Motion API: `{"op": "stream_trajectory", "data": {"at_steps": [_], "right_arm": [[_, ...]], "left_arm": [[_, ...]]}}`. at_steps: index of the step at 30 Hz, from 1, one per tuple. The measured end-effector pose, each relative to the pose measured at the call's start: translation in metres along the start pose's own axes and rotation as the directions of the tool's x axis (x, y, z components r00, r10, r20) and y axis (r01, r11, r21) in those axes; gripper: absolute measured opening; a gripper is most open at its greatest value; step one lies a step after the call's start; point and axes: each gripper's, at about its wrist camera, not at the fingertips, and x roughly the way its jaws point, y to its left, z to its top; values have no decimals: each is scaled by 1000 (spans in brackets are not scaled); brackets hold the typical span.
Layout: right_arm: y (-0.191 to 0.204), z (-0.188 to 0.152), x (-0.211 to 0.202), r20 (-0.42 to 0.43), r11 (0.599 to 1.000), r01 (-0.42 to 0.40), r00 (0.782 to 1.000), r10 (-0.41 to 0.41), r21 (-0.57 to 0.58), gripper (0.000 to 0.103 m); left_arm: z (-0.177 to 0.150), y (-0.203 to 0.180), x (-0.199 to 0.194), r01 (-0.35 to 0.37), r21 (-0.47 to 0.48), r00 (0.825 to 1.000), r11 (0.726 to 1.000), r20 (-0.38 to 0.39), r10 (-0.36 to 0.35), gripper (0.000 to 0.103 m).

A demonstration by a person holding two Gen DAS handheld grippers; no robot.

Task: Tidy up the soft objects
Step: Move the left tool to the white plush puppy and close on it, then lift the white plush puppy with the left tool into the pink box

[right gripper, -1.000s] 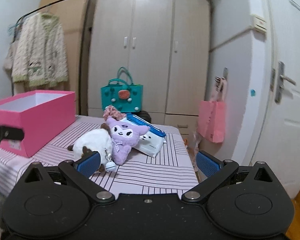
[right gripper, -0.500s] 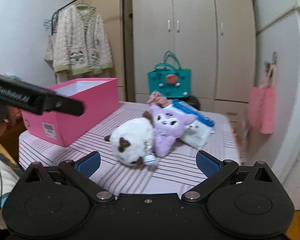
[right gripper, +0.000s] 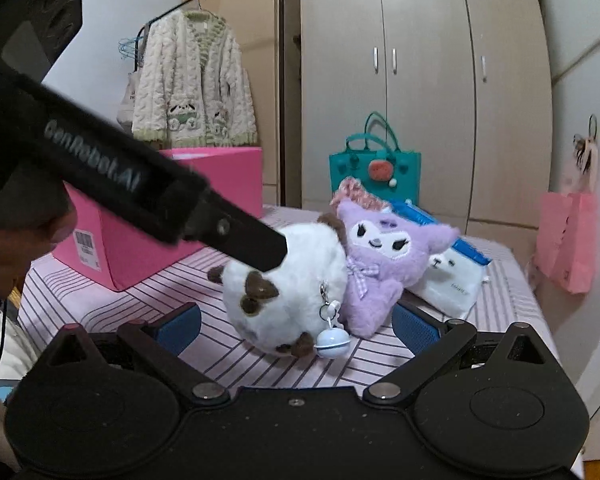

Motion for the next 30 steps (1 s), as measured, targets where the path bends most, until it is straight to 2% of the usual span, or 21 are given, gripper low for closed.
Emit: {"op": "stream_trajectory", "data": {"at_steps": [5,7,13,17,30], "right_arm": [[4,-1,11,-37,999,-18,999,17,-44,94],[8,-2,12,-32,997,-12,999,9,-77,91],[12,-3,19,-57,992,-12,998,5,-127,70],[8,0,22,-63,995,-18,998,12,-94,65],[12,9,21,-93,995,-32,995,22,-99,64]], "left_arm": [[0,8,22,36,-21,998,999,-50,-37,93],[0,11,25,61,-39,997,997,-50,-63,82],[-3,17,31,145,-100,987,984,-47,-151,60],[-5,15,30,149,-105,988,983,-36,-153,55],[-4,17,20,145,-116,987,983,-51,-152,54]]}}
